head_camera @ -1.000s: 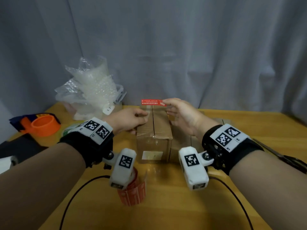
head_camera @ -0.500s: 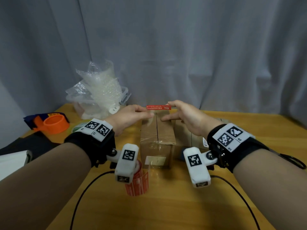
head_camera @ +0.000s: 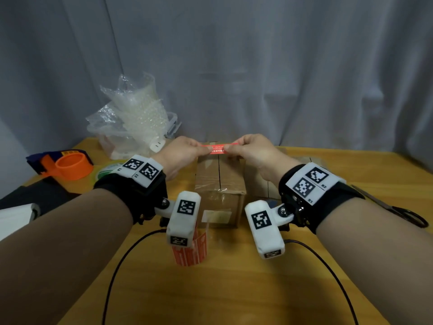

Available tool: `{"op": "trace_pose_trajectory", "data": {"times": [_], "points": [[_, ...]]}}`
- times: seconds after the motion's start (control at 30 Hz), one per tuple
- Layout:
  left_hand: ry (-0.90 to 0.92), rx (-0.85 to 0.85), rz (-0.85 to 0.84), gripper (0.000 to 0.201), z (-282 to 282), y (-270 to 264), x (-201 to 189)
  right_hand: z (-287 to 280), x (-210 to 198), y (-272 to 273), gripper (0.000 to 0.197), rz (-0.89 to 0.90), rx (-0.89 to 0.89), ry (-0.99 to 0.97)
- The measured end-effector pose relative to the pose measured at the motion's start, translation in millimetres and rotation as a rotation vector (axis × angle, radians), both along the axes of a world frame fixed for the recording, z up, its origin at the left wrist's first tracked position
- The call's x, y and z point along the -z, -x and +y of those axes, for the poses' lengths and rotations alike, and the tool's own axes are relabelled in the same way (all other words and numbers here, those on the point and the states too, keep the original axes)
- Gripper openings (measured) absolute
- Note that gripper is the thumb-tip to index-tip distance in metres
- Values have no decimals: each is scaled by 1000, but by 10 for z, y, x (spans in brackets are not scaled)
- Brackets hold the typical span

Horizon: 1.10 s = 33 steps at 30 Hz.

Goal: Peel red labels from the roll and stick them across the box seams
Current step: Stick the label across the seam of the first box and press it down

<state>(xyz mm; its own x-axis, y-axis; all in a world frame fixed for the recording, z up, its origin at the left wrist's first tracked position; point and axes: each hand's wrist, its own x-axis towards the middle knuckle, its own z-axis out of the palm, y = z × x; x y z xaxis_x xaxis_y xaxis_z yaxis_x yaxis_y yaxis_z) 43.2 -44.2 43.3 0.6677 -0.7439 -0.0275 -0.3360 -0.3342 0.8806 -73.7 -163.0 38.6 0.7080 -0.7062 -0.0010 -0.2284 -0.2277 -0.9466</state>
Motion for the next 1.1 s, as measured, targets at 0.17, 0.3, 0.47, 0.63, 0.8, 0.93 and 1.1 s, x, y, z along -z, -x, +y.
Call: {"op": "trace_pose_trajectory", "data": {"times": [0.17,0.3,0.47,0.63,0.8,0.93,1.1], "points": [[-117,-29,-57,20,-26,38,-54,-39,19,-83,26,119,57,42],[-209,-29,-93,26,-59,12,-37,-85,46,-126,34,240,86,96],[-282,-24,-160,52,-134,-19,9,-81,40,-192,43,332,101,166],[-301,-19,-222,48,-170,-3,18,-81,46,-197,43,365,108,170],[-322,-41,-207,37,-162,-11,23,-80,89,-202,52,314,119,98],[-295,-36,-184,35,-185,-55,62,-86,88,-199,54,293,118,61],[-284,-41,-172,35,-199,-52,56,-83,90,-193,44,300,112,69]]}}
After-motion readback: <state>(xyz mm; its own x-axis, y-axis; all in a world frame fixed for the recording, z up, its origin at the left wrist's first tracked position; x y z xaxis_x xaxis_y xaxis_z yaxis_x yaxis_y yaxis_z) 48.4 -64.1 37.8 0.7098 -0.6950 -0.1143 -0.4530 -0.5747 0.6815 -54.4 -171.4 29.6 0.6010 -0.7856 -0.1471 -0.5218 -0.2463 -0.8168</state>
